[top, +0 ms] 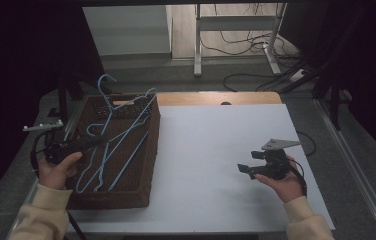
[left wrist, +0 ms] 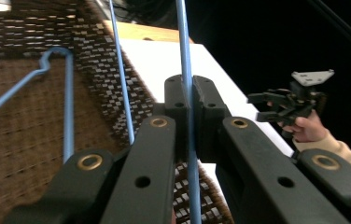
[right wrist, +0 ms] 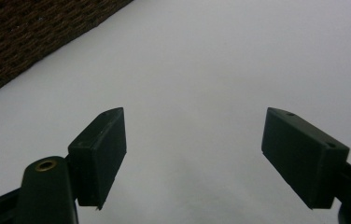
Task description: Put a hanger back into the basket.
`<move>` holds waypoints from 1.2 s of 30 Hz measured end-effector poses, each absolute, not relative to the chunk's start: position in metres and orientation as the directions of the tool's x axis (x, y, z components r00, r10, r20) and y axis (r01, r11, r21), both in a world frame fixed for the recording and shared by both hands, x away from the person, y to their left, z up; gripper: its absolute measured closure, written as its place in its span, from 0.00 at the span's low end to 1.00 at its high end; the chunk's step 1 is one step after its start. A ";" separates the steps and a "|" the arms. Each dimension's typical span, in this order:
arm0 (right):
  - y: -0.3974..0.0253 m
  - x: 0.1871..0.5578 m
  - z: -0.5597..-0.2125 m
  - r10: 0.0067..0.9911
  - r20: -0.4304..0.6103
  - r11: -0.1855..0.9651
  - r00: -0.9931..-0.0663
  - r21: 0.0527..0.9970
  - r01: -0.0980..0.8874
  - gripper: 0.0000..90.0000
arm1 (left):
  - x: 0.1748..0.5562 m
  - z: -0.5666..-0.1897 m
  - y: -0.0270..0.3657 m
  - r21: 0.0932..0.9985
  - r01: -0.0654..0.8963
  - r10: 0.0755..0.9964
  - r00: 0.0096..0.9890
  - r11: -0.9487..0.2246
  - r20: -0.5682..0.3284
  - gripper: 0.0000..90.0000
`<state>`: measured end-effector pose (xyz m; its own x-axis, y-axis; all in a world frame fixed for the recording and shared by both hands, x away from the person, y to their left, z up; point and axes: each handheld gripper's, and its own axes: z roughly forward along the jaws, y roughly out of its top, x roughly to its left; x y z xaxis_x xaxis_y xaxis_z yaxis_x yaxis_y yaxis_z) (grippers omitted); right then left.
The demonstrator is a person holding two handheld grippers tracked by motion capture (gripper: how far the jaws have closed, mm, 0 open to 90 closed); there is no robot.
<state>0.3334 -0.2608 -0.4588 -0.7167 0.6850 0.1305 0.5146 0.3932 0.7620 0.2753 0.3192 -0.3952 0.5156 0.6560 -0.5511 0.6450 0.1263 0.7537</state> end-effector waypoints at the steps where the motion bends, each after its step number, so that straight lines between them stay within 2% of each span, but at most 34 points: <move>1: -0.261 0.334 -0.459 0.687 0.130 0.395 -0.715 0.759 0.517 0.25 | 0.275 -0.398 0.323 0.752 0.647 0.660 0.509 0.130 -0.553 0.96; 8: -0.262 0.335 -0.461 0.689 0.123 0.402 -0.714 0.754 0.519 0.25 | 0.277 -0.413 0.333 0.733 0.670 0.656 0.503 0.116 -0.563 0.96; 18: -0.259 0.335 -0.462 0.688 0.108 0.420 -0.717 0.746 0.516 0.25 | 0.298 -0.431 0.330 0.696 0.710 0.657 0.476 0.104 -0.584 0.95; 30: -0.258 0.335 -0.462 0.685 0.098 0.431 -0.721 0.744 0.511 0.25 | 0.309 -0.433 0.325 0.689 0.714 0.633 0.477 0.125 -0.609 0.94; 36: -0.256 0.334 -0.462 0.683 0.095 0.438 -0.724 0.740 0.510 0.25 | 0.311 -0.439 0.325 0.669 0.737 0.669 0.447 0.102 -0.594 0.94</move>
<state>0.3345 -0.2559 -0.4620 -0.7242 0.6829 0.0955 0.5103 0.4376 0.7404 0.3113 0.3247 -0.4389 0.4471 0.6687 -0.5941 0.7365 0.1017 0.6687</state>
